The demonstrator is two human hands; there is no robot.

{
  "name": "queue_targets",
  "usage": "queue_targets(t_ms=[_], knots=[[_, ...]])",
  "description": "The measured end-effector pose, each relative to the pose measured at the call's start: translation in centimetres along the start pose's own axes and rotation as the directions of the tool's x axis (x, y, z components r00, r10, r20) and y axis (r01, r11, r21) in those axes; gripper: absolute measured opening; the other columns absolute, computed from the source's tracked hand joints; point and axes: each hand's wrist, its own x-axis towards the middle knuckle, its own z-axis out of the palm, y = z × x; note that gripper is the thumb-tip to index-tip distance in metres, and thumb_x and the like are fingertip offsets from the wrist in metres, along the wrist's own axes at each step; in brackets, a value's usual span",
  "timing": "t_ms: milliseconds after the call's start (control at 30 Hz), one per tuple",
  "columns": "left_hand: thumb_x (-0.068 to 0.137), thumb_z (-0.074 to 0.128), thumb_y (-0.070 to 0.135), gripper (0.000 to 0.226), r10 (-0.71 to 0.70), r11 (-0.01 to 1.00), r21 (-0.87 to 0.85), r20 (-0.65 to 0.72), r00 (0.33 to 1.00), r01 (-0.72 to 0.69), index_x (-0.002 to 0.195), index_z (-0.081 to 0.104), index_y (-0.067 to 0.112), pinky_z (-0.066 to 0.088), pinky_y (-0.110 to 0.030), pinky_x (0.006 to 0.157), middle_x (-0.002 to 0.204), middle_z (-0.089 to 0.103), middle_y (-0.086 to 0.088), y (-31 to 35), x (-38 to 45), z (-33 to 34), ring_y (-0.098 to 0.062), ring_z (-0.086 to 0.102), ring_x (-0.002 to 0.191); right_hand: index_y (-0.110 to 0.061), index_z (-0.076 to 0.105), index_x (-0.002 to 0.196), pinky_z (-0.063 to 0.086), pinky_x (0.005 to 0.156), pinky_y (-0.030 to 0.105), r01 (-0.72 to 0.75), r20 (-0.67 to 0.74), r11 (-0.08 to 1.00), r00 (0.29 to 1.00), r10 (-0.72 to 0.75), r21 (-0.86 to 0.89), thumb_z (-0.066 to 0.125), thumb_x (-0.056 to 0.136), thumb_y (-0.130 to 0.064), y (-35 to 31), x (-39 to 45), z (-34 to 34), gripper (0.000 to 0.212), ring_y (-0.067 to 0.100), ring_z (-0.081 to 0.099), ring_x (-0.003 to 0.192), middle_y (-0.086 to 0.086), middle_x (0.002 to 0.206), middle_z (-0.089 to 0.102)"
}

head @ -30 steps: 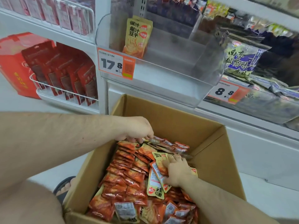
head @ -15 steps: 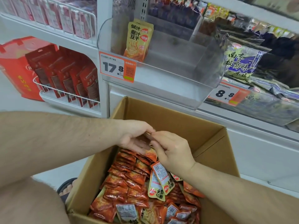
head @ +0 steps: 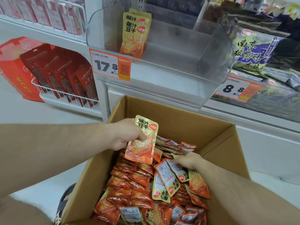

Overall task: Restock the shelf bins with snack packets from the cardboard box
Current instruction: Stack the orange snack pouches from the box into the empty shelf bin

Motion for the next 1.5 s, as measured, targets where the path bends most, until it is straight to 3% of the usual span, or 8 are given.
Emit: queue_targets(t_ms=[133, 433, 633, 1000, 1133, 1233, 1367, 1500], knots=[[0.089, 0.062, -0.007, 0.033, -0.048, 0.998, -0.032, 0.039, 0.998, 0.049, 0.114, 0.065, 0.015, 0.054, -0.050, 0.094, 0.099, 0.077, -0.008, -0.4, 1.6, -0.5, -0.029, 0.072, 0.098, -0.020, 0.065, 0.061, 0.041, 0.053, 0.021, -0.042, 0.048, 0.999, 0.998, 0.040, 0.028, 0.074, 0.069, -0.045, -0.7, 1.1, 0.0, 0.028, 0.013, 0.061, 0.064, -0.004, 0.068, 0.063], [0.093, 0.057, -0.006, 0.037, -0.155, 0.979, -0.128, 0.035, 0.987, 0.158, 0.122, 0.060, 0.016, 0.055, -0.048, 0.092, 0.104, 0.076, -0.009, -2.1, 2.4, -1.5, -0.028, 0.072, 0.099, -0.017, 0.066, 0.070, 0.049, 0.059, 0.030, -0.048, 0.164, 0.970, 0.986, 0.009, 0.237, 0.071, 0.046, -0.049, -2.8, -0.9, -1.1, 0.041, 0.022, 0.069, 0.068, 0.000, 0.070, 0.069], [0.099, 0.043, -0.005, 0.033, -0.117, 0.974, -0.184, 0.095, 0.989, 0.133, 0.125, 0.056, 0.011, 0.054, -0.051, 0.092, 0.110, 0.074, -0.015, -1.5, 0.9, -0.5, -0.032, 0.071, 0.101, -0.018, 0.055, 0.094, 0.041, 0.065, 0.030, 0.184, -0.140, 0.737, 0.983, -0.122, 0.650, 0.074, 0.071, -0.046, -3.5, -9.0, -1.3, 0.041, 0.017, 0.056, 0.074, 0.000, 0.086, 0.061], [0.094, 0.060, 0.004, 0.022, 0.209, 0.966, -0.184, 0.140, 0.968, -0.182, 0.113, 0.069, 0.010, 0.056, -0.038, 0.084, 0.104, 0.076, -0.007, 5.3, -6.4, 1.3, -0.022, 0.073, 0.094, -0.033, 0.043, 0.112, 0.046, 0.082, 0.026, 0.606, -0.598, 0.755, 0.710, -0.371, 0.251, 0.078, 0.061, -0.058, -8.6, -21.3, -4.3, 0.067, 0.007, 0.051, 0.100, -0.014, 0.108, 0.044], [0.094, 0.058, -0.004, 0.022, 0.301, 0.939, -0.184, 0.037, 0.953, -0.289, 0.101, 0.069, 0.014, 0.057, -0.032, 0.067, 0.087, 0.077, -0.003, 6.9, -8.3, 1.3, -0.017, 0.073, 0.075, -0.027, 0.042, 0.102, 0.049, 0.079, 0.028, 0.580, -0.601, 0.708, 0.751, -0.273, 0.404, 0.081, 0.062, -0.056, -8.2, -22.8, -7.8, 0.063, 0.007, 0.059, 0.092, -0.013, 0.101, 0.058], [0.095, 0.057, -0.003, 0.027, 0.385, 0.916, -0.154, 0.084, 0.919, -0.369, 0.114, 0.068, 0.011, 0.055, -0.045, 0.091, 0.107, 0.075, -0.009, 8.8, -10.1, 0.2, -0.027, 0.071, 0.102, -0.020, 0.048, 0.124, 0.056, 0.085, 0.033, 0.567, -0.509, 0.595, 0.812, -0.287, 0.569, 0.086, 0.065, -0.047, -8.3, -23.6, -11.5, 0.075, 0.015, 0.066, 0.096, -0.001, 0.109, 0.066], [0.096, 0.055, -0.001, 0.030, 0.478, 0.874, -0.161, 0.112, 0.871, -0.459, 0.120, 0.065, 0.013, 0.051, -0.047, 0.099, 0.113, 0.074, -0.008, 11.3, -12.0, -1.3, -0.028, 0.067, 0.111, -0.009, 0.070, 0.107, 0.050, 0.054, 0.014, 0.596, -0.344, 0.498, 0.789, -0.510, 0.630, 0.072, 0.086, -0.009, -10.1, -25.5, -15.2, 0.021, 0.005, 0.069, 0.070, 0.003, 0.095, 0.076], [0.095, 0.061, 0.003, 0.028, 0.537, 0.839, -0.117, 0.016, 0.843, -0.532, 0.115, 0.066, 0.022, 0.054, -0.044, 0.093, 0.108, 0.075, -0.001, 12.8, -12.3, -3.0, -0.021, 0.070, 0.105, -0.012, 0.073, 0.105, 0.053, 0.064, 0.024, 0.572, -0.278, 0.513, 0.795, -0.540, 0.640, 0.073, 0.084, -0.009, -12.6, -25.6, -17.9, 0.021, 0.015, 0.072, 0.078, 0.003, 0.094, 0.077]])
